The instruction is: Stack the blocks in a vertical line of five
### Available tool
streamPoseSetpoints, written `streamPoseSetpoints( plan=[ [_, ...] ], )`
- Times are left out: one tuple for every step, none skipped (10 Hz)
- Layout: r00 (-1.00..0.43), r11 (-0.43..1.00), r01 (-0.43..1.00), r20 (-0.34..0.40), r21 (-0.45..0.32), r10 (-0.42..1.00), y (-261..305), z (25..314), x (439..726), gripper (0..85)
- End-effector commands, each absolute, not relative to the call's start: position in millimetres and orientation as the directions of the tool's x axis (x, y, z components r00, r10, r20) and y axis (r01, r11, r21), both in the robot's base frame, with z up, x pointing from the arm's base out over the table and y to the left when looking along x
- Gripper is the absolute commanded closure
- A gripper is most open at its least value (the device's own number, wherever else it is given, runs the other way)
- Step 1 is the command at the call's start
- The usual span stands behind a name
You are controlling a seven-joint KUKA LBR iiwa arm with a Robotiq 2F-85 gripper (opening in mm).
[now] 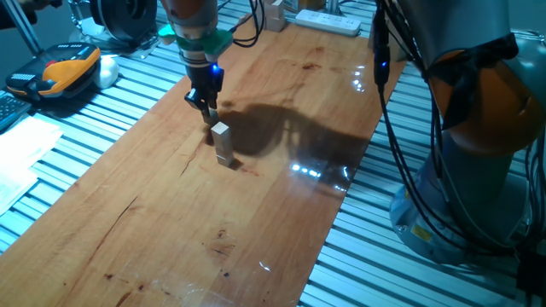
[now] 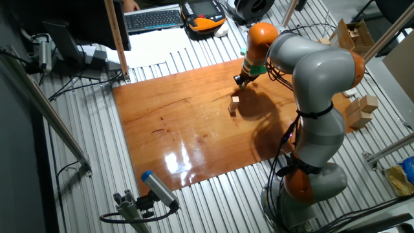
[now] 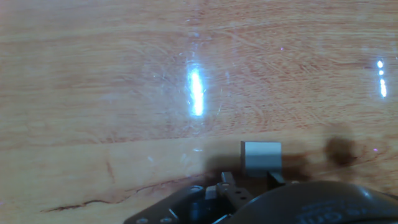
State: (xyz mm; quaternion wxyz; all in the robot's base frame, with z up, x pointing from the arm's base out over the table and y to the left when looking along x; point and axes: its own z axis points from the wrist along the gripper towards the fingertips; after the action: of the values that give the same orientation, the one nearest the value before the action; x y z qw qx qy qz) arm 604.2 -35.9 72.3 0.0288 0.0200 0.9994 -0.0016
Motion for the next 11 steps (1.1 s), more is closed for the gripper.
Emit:
streamPoseSetpoints(
  plan=[
    [-0.997,0.999,0.049,-0.056,-0.001,0.048,-36,72,604,51.0],
    [-0.997,0.999,0.055,-0.056,-0.001,0.055,-35,73,608,51.0],
    [-0.998,0.999,0.05,-0.045,0.003,0.05,-35,75,614,51.0],
    [-0.998,0.999,0.052,-0.045,-0.008,0.052,-33,77,616,51.0],
    [-0.998,0.999,0.049,-0.046,-0.02,0.048,-31,78,617,51.0],
    [-0.998,0.999,0.044,-0.048,-0.027,0.042,-31,77,618,51.0],
    [-0.998,0.999,0.038,-0.052,-0.031,0.036,-34,75,620,51.0],
    [-0.998,0.999,0.033,-0.053,-0.027,0.032,-36,72,621,51.0],
    [-0.998,0.999,0.033,-0.061,-0.026,0.032,-38,70,622,51.0],
    [-0.998,0.999,0.033,-0.063,-0.026,0.032,-39,70,623,34.0],
    [-0.997,0.999,0.035,-0.062,-0.021,0.033,-40,71,623,34.0]
  ],
)
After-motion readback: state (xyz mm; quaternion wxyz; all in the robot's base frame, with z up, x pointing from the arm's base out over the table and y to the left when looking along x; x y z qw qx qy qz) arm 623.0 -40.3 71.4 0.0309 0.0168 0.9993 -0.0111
